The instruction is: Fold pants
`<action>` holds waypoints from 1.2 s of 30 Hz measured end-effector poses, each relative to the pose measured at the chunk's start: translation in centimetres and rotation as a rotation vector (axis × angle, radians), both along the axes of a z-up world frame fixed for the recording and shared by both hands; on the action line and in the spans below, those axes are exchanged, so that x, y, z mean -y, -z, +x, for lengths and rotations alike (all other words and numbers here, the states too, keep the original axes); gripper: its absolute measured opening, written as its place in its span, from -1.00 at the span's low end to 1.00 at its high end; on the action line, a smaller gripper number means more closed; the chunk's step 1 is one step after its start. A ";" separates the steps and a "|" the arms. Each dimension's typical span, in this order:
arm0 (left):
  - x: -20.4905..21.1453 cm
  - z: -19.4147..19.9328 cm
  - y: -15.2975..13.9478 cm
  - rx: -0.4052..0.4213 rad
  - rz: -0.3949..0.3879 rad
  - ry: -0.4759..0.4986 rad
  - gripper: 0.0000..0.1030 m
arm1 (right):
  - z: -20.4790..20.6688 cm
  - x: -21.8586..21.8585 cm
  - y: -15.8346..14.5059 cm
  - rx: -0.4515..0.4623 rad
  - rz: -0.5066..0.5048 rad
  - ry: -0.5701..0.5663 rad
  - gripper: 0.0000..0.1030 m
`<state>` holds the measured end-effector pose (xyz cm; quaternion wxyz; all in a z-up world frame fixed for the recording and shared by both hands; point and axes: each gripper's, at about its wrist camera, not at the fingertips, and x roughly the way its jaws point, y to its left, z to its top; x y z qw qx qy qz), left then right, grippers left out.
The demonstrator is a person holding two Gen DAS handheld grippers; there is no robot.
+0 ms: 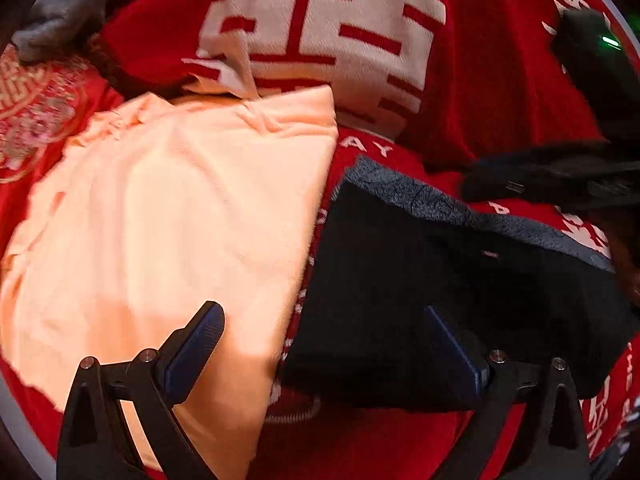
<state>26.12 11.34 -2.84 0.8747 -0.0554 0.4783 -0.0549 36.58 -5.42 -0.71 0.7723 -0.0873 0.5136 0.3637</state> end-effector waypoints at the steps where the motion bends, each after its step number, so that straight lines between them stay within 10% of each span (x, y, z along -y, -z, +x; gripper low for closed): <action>1: -0.1 0.1 0.3 -0.006 -0.017 0.014 0.94 | 0.8 -0.5 0.6 -0.015 0.002 -0.011 0.16; 8: -0.1 0.1 1.5 -0.006 -0.017 0.044 0.94 | 3.3 -3.3 4.6 -0.098 -0.039 -0.070 0.13; 9: -0.1 0.1 1.5 -0.005 -0.016 0.044 0.94 | 3.4 -3.3 4.9 -0.113 -0.030 -0.066 0.02; 11: -0.2 0.0 1.3 -0.005 -0.024 0.039 0.94 | 3.2 -3.1 4.5 -0.121 0.007 -0.052 -0.87; 12: -0.2 -0.2 1.2 -0.001 -0.033 0.035 0.94 | 2.8 -3.0 3.8 -0.095 0.025 -0.056 -0.93; 22: -0.2 -0.8 0.3 0.002 -0.013 -0.024 0.94 | 3.1 -3.1 4.3 -0.093 0.058 0.047 -0.76; 30: 2.4 -0.3 -2.2 0.049 -0.012 0.015 0.94 | 0.3 6.4 1.4 -0.119 0.181 0.292 -0.70; 36: 5.9 2.2 0.0 0.006 0.041 0.005 0.94 | -1.1 11.1 5.4 -0.225 0.142 0.412 -0.70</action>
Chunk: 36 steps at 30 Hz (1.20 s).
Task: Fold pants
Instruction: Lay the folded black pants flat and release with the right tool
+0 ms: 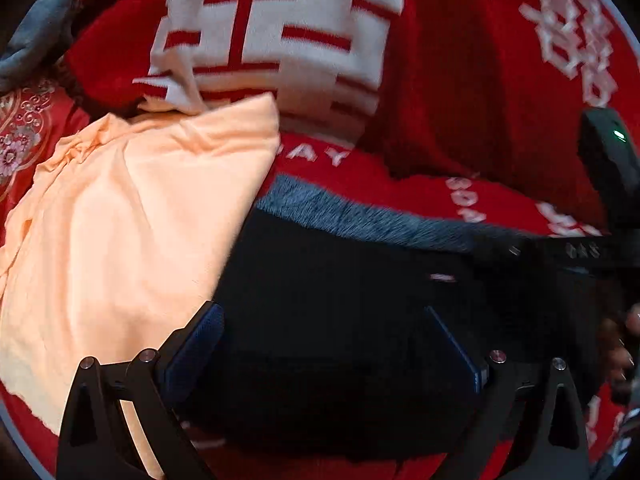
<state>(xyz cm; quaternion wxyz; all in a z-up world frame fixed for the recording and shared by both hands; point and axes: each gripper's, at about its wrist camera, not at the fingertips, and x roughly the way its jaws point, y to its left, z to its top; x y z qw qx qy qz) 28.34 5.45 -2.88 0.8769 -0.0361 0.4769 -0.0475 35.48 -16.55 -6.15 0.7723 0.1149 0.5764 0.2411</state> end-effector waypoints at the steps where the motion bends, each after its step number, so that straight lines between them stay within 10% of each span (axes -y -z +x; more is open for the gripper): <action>1: 0.2 0.2 0.6 -0.016 0.004 -0.004 0.94 | 0.2 0.2 0.7 -0.012 0.005 0.014 -0.70; 10: -0.2 -0.6 2.1 -0.056 0.095 -0.038 0.94 | -0.1 7.0 0.6 0.038 -0.018 0.261 -0.70; 20: 3.3 -6.3 -0.7 -0.019 0.083 0.016 0.94 | -15.6 12.1 -3.4 0.129 -0.032 0.333 -0.18; 36: 11.9 -17.8 1.7 -0.147 0.018 0.132 0.94 | -30.3 15.9 -0.6 0.069 0.059 0.463 -0.04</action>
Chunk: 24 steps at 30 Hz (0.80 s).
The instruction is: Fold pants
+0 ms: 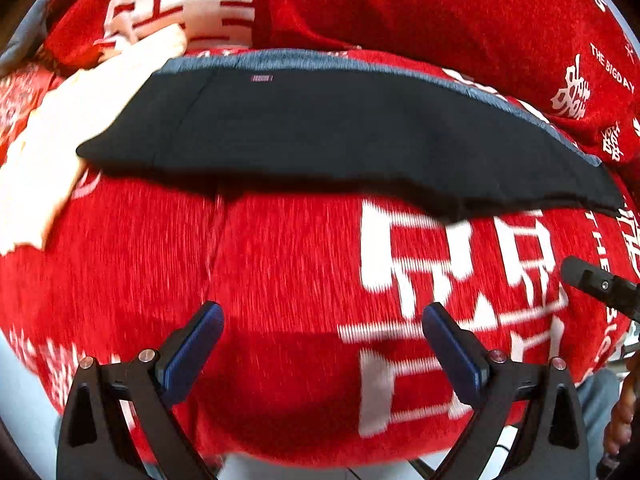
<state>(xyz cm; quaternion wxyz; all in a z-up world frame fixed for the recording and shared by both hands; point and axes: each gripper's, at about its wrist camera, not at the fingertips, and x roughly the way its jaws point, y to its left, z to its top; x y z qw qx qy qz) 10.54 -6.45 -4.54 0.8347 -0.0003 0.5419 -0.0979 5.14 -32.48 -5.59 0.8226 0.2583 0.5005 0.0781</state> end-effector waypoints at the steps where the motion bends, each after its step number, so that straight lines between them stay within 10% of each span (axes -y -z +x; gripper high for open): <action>1: -0.1 -0.4 0.1 -0.012 -0.007 -0.006 0.94 | -0.6 0.3 0.1 -0.002 0.009 0.012 -0.04; 24: 3.7 -5.6 -3.2 0.006 0.078 0.074 0.94 | -8.1 5.3 0.8 0.023 0.150 0.160 0.02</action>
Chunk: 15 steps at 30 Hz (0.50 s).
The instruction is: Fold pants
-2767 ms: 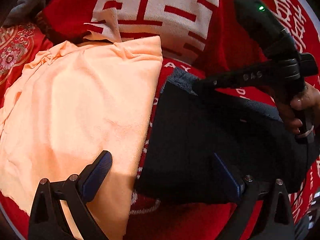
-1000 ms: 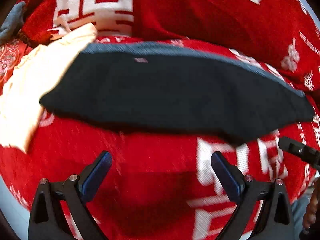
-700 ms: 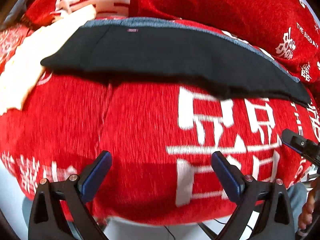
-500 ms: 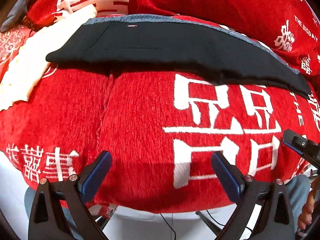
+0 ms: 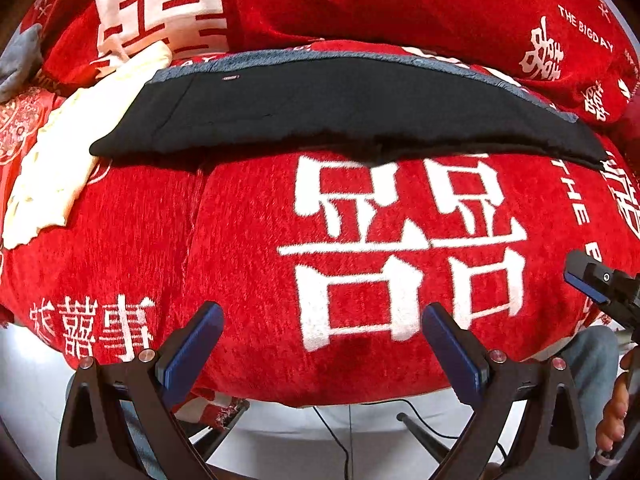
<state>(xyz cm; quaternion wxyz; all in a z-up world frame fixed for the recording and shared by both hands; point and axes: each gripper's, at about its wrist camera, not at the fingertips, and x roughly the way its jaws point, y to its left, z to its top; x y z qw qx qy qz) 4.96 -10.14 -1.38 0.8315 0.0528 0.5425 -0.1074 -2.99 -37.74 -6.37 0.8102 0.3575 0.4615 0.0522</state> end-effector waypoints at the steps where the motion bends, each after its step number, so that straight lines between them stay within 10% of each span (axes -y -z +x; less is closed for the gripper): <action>1: 0.2 0.1 -0.3 0.005 0.003 0.002 0.94 | -0.1 0.4 -0.2 0.004 0.004 0.006 0.02; 15: 6.9 5.3 -5.3 0.083 0.005 0.075 0.94 | -0.9 9.3 -3.0 0.050 0.048 0.165 0.02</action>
